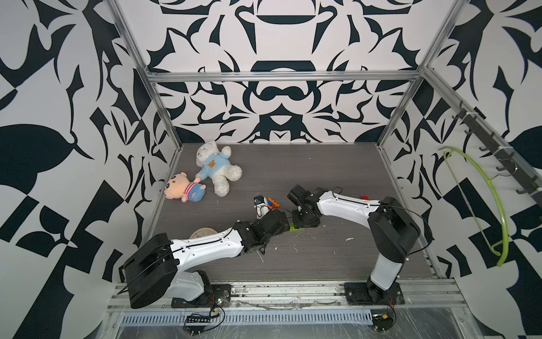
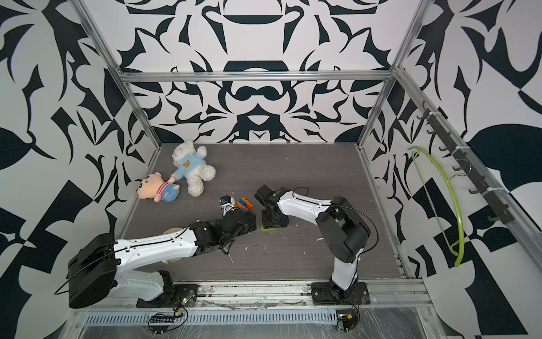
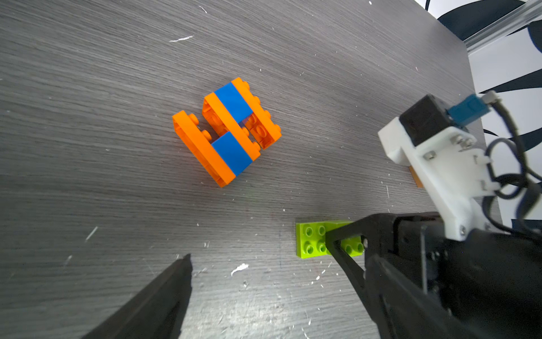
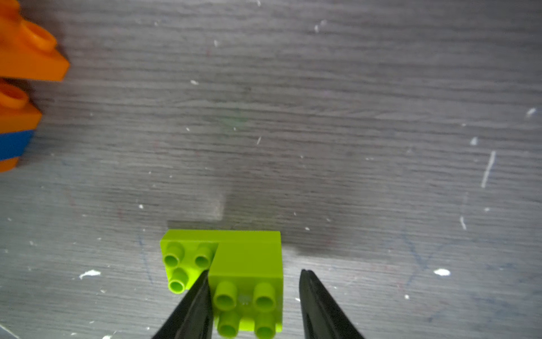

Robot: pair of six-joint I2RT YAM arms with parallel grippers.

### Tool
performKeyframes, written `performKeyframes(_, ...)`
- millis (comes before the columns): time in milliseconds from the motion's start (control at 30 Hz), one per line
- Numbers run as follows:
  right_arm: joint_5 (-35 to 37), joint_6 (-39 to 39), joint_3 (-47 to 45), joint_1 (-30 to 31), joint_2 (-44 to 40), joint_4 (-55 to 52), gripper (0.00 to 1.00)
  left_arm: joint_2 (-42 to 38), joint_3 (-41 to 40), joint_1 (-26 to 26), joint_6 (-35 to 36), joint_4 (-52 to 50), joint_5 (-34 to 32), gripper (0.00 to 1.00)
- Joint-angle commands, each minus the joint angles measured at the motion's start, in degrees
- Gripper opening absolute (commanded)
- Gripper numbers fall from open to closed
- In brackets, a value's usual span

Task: Assemble the number 5 with lego
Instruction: Assemble the lego brick with the lego brick.

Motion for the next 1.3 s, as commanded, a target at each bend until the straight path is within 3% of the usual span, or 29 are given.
performKeyframes(0,1.05,0.0,0.14,0.28,-2.66,-1.08,0.5,0.49,1.86,0.02,0.53,-0.83,-0.77,0.99)
performKeyframes(733,0.16,0.12,-3.63,0.36,3.78,-0.06,0.28,1.15,1.78,0.04,0.27,-0.45,-0.4,0.99)
performKeyframes(1000,2.28,-0.32,-1.22,0.28,3.51,-2.72,0.28,1.67,2.37,0.02,0.95,-0.53,-0.11,0.99)
performKeyframes(1267,1.19,-0.17,-0.38,0.31,-0.17,-2.28,0.39,0.93,2.65,0.04,1.59,-0.63,-0.47,0.99)
